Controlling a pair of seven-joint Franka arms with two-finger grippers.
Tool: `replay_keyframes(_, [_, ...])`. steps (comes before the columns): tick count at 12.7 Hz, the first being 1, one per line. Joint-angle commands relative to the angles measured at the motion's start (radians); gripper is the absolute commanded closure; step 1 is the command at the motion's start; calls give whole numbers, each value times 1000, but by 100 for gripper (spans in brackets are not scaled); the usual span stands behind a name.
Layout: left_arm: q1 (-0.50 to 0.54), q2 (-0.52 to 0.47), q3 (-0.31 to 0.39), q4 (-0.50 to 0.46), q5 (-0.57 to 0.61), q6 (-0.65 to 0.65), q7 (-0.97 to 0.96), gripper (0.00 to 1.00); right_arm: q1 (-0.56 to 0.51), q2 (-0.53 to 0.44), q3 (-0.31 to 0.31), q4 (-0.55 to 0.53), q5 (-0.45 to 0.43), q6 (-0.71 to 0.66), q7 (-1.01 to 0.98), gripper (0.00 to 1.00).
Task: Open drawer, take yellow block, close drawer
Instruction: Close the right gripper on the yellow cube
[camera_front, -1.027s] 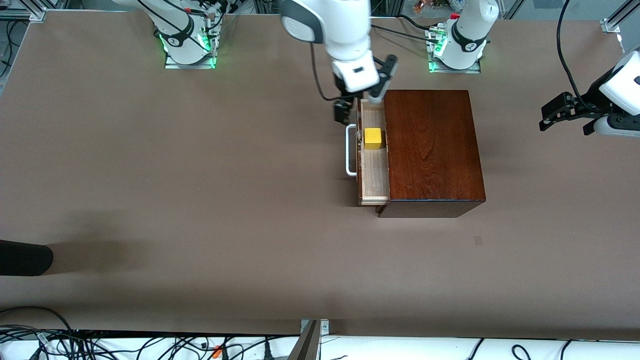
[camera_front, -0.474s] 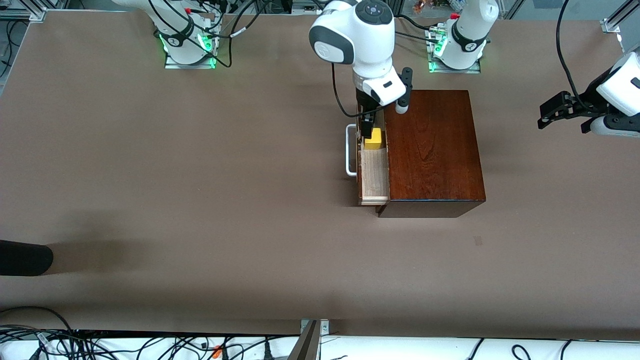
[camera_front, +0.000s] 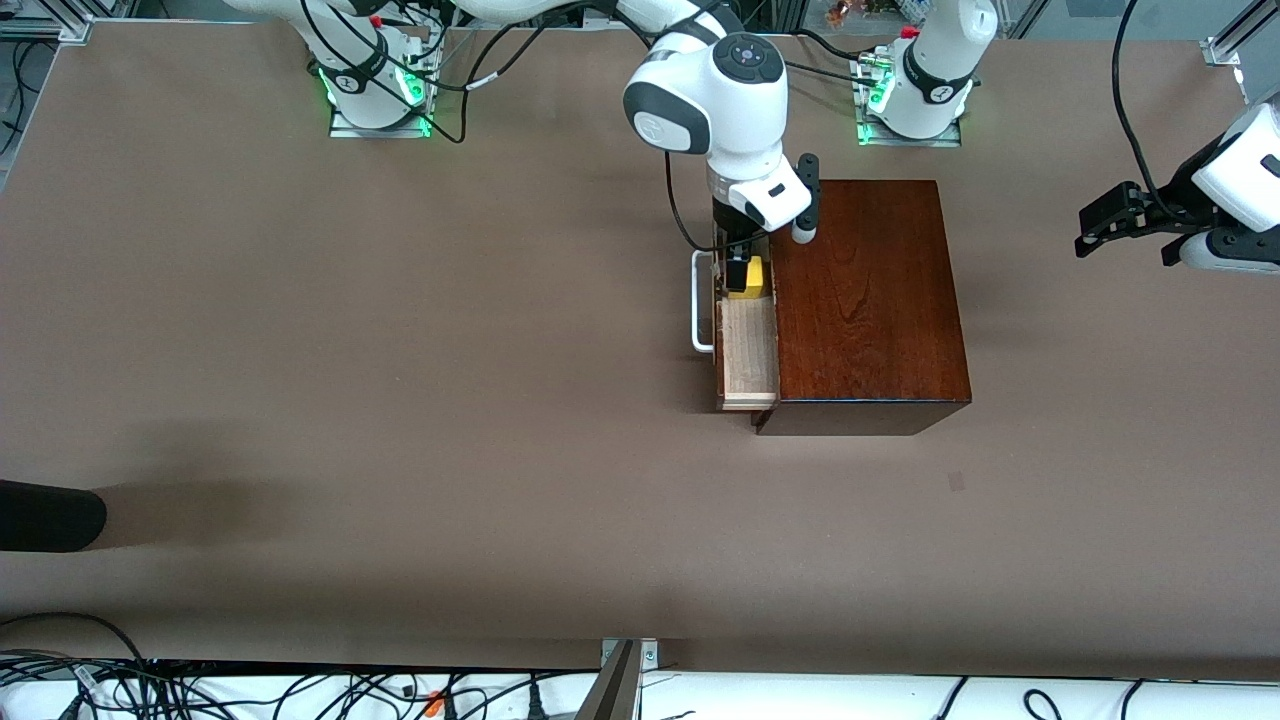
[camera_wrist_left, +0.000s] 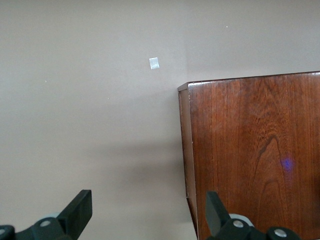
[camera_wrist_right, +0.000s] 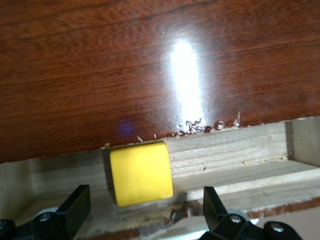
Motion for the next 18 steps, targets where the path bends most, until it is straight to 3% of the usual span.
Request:
replay_keyframes(1, [0, -15, 4, -2, -23, -11, 26, 0, 17, 41, -6, 37, -36, 14, -11, 0])
replay_keyframes(7, [0, -16, 2, -2, -23, -11, 26, 0, 19, 63, -8, 37, -44, 29, -11, 2])
replay_keyframes(9, [0, -15, 4, -2, -23, -11, 26, 0, 22, 69, -6, 37, -93, 41, -25, 31])
replay_keyframes(13, [0, -16, 2, -2, -23, -11, 26, 0, 22, 64, -6, 38, -93, 35, -22, 82])
replay_keyframes(18, [0, -16, 4, -2, -23, -11, 26, 0, 20, 43, 0, 43, -87, -40, -6, 87])
